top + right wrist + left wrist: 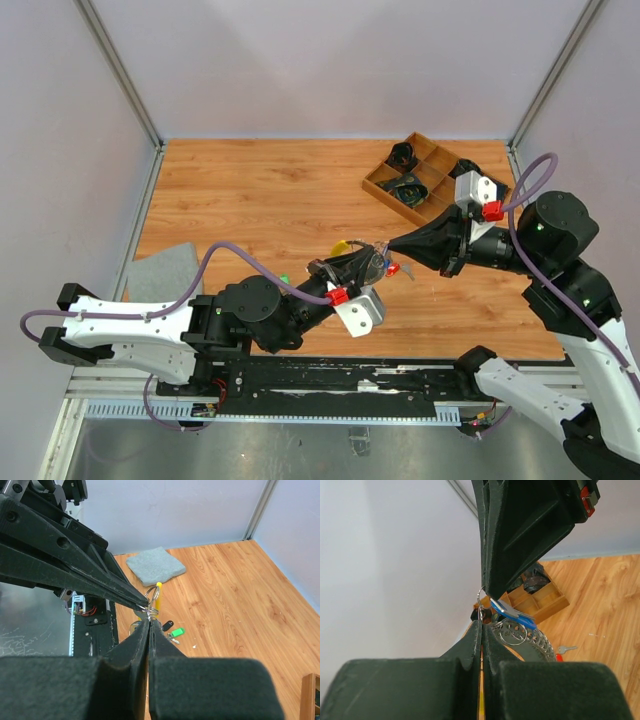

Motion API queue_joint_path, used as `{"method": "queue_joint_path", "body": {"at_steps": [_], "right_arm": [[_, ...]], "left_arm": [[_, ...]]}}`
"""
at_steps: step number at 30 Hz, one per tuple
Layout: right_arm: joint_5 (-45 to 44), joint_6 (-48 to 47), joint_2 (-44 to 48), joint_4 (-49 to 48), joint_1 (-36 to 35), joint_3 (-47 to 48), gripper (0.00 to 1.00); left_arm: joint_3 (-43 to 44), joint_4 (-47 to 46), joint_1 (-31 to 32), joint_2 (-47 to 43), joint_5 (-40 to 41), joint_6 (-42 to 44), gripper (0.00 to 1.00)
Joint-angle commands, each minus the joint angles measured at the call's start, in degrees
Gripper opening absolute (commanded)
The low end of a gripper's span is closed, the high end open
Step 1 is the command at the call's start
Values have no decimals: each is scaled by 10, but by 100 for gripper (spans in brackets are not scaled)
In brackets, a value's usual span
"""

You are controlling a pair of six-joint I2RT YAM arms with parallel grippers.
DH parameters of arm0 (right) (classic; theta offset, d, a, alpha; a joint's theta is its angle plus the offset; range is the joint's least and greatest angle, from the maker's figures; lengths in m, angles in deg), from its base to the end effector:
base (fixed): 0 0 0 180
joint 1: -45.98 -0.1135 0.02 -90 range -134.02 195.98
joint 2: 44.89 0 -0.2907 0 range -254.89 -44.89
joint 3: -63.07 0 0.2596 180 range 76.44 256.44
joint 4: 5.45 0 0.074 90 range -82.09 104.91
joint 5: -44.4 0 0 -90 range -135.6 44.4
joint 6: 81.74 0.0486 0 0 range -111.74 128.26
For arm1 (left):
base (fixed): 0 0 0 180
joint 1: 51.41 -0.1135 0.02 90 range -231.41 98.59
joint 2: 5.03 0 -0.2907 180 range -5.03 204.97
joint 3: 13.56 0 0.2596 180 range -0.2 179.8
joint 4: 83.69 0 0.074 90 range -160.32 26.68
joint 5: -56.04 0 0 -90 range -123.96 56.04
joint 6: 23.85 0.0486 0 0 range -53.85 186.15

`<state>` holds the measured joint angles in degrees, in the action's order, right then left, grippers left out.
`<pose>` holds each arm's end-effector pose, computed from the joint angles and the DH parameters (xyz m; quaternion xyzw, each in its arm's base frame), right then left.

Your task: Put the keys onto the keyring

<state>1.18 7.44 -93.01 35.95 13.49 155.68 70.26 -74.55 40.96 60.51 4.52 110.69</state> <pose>0.0807 0.0934 0.5176 -0.4570 0.5222 0.4445 0.5665 0.0196 -0.2578 0.4773 0.4774 0.4582 -0.0960 0.7436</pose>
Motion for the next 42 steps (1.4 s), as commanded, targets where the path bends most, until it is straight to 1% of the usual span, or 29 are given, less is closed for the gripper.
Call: {"method": "queue_joint_path", "body": {"at_steps": [1,10,20,29,33,37,42], "right_arm": [[-26,16,5,-25,-10,-4,1],[-39,19,-2,-9,-10,-1,1],[-27,34,-14,8,-9,2,1],[-37,36,-17,14,-9,-1,1],[-38,38,-16,12,-9,0,4],[-31,41,-14,6,-9,1,12],[-34,28,-3,5,-9,6,18]], "left_arm": [[19,-24,4,-1,0,-7,1],[19,-26,4,-3,0,-6,1],[15,-44,5,0,2,-8,0],[15,-49,5,0,0,-12,0],[14,-49,4,-1,0,-17,1],[12,-49,4,-2,-1,-22,1],[7,-51,5,-10,-2,-36,1]]}}
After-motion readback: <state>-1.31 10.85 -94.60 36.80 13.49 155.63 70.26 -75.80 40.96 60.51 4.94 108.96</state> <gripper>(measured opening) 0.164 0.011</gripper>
